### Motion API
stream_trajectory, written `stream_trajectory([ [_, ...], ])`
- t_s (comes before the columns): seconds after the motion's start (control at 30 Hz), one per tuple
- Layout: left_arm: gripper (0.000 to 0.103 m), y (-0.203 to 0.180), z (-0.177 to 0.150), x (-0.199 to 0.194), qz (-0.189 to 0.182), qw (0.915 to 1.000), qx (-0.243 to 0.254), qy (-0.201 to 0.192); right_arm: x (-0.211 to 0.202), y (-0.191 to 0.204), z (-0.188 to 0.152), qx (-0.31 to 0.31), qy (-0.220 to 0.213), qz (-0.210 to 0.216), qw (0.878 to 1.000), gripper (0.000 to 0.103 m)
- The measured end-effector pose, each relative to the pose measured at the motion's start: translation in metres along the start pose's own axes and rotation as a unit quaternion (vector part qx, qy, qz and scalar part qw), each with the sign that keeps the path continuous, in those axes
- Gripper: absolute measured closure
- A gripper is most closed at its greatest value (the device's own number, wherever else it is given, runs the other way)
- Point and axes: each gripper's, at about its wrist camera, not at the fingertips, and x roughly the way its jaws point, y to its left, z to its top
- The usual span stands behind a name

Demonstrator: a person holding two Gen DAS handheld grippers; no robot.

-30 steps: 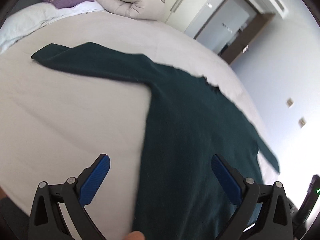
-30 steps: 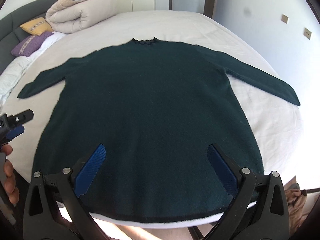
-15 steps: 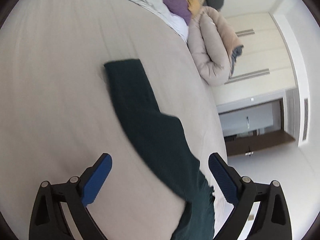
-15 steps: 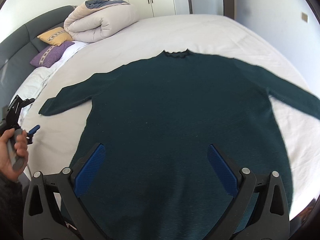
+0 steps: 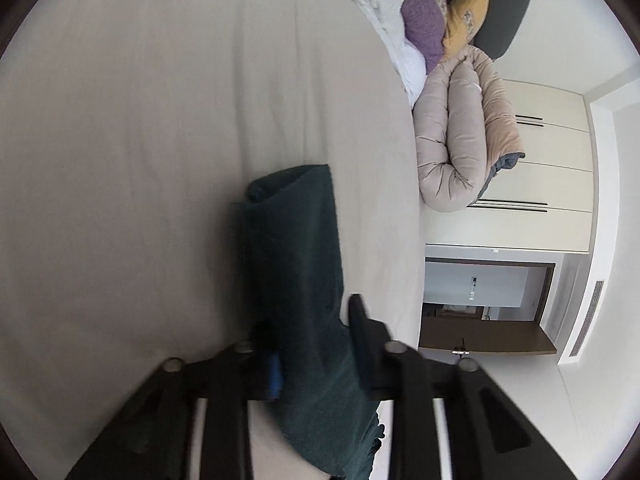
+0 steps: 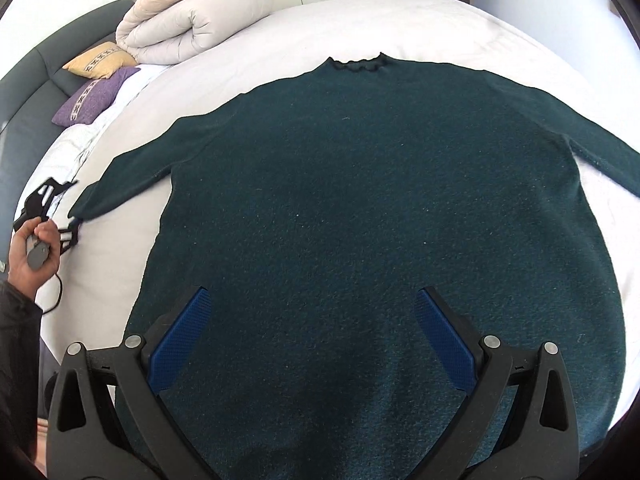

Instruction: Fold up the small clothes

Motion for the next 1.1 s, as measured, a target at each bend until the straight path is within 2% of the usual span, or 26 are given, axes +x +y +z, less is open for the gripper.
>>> stream_trajectory([
  [0.1, 0.096, -0.007, -0.004, -0.004, 0.012, 0.9995, 0.026, -0.012, 0.001, 0.0, -0.001, 0.001, -0.005, 0.0, 1.0, 0.0],
  [0.2, 0.096, -0.042, -0.028, -0.011, 0.033, 0.9931, 0.109, -0.028, -0.001, -0.01, 0.001, 0.014, -0.012, 0.005, 1.0, 0.002],
  [0.27, 0.096, -0.08, -0.054, -0.007, 0.039, 0.982, 0.183, -0.029, 0.0, -0.019, 0.003, 0.026, -0.015, 0.011, 0.999, 0.002],
  [0.3, 0.096, -0.102, -0.071, -0.001, 0.042, 0.9732, 0.225, -0.025, -0.002, -0.026, 0.003, 0.034, -0.017, 0.014, 0.999, 0.003],
  [0.33, 0.096, -0.128, -0.095, 0.008, 0.045, 0.96, 0.276, -0.019, -0.002, -0.032, 0.005, 0.043, -0.02, 0.018, 0.999, 0.003],
  [0.37, 0.096, -0.148, -0.12, 0.016, 0.047, 0.9451, 0.323, -0.014, -0.002, -0.039, 0.006, 0.051, -0.022, 0.02, 0.998, 0.003],
  [0.4, 0.096, -0.17, -0.151, 0.028, 0.053, 0.9239, 0.379, -0.006, -0.003, -0.045, 0.007, 0.059, -0.024, 0.022, 0.998, 0.003],
  [0.47, 0.096, -0.202, -0.227, 0.056, 0.067, 0.8658, 0.496, 0.011, -0.004, -0.061, 0.013, 0.077, -0.029, 0.028, 0.996, 0.003],
  [0.5, 0.096, -0.209, -0.269, 0.071, 0.075, 0.8318, 0.55, 0.017, -0.005, -0.071, 0.016, 0.086, -0.032, 0.031, 0.995, 0.003],
  [0.6, 0.096, -0.196, -0.371, 0.114, 0.109, 0.7387, 0.663, 0.048, -0.005, -0.105, 0.029, 0.123, -0.046, 0.037, 0.991, 0.003],
  [0.63, 0.096, -0.183, -0.399, 0.127, 0.121, 0.714, 0.687, 0.059, -0.005, -0.116, 0.033, 0.135, -0.049, 0.038, 0.989, 0.003],
  [0.67, 0.095, -0.171, -0.416, 0.139, 0.13, 0.6985, 0.7, 0.072, -0.002, -0.128, 0.037, 0.148, -0.049, 0.038, 0.987, 0.003],
  [0.7, 0.093, -0.159, -0.429, 0.151, 0.141, 0.6881, 0.706, 0.092, 0.002, -0.138, 0.041, 0.157, -0.047, 0.039, 0.986, 0.003],
  [0.77, 0.087, -0.141, -0.443, 0.168, 0.158, 0.6812, 0.702, 0.134, 0.009, -0.155, 0.047, 0.173, -0.04, 0.048, 0.983, 0.003],
  [0.8, 0.082, -0.136, -0.443, 0.171, 0.161, 0.6797, 0.702, 0.142, 0.015, -0.16, 0.051, 0.179, -0.035, 0.054, 0.982, 0.003],
  [0.83, 0.078, -0.134, -0.441, 0.168, 0.15, 0.6819, 0.701, 0.142, 0.021, -0.163, 0.055, 0.181, -0.03, 0.059, 0.981, 0.003],
  [0.87, 0.058, -0.132, -0.44, 0.161, 0.14, 0.687, 0.697, 0.149, 0.03, -0.165, 0.06, 0.183, -0.022, 0.068, 0.981, 0.003],
  [0.9, 0.032, -0.134, -0.434, 0.155, 0.137, 0.6949, 0.688, 0.159, 0.037, -0.167, 0.065, 0.185, -0.017, 0.081, 0.979, 0.003],
  [0.93, 0.025, -0.133, -0.429, 0.146, 0.134, 0.7016, 0.682, 0.156, 0.045, -0.169, 0.071, 0.188, -0.01, 0.095, 0.977, 0.003],
  [0.97, 0.02, -0.135, -0.422, 0.133, 0.121, 0.7095, 0.679, 0.146, 0.054, -0.167, 0.078, 0.195, -0.002, 0.111, 0.974, 0.003],
  [1.03, 0.02, -0.137, -0.415, 0.11, 0.102, 0.7212, 0.671, 0.138, 0.075, -0.157, 0.094, 0.209, 0.017, 0.15, 0.966, 0.003],
  [1.1, 0.02, -0.135, -0.398, 0.093, 0.091, 0.7401, 0.652, 0.135, 0.097, -0.138, 0.111, 0.211, 0.031, 0.191, 0.958, 0.007],
])
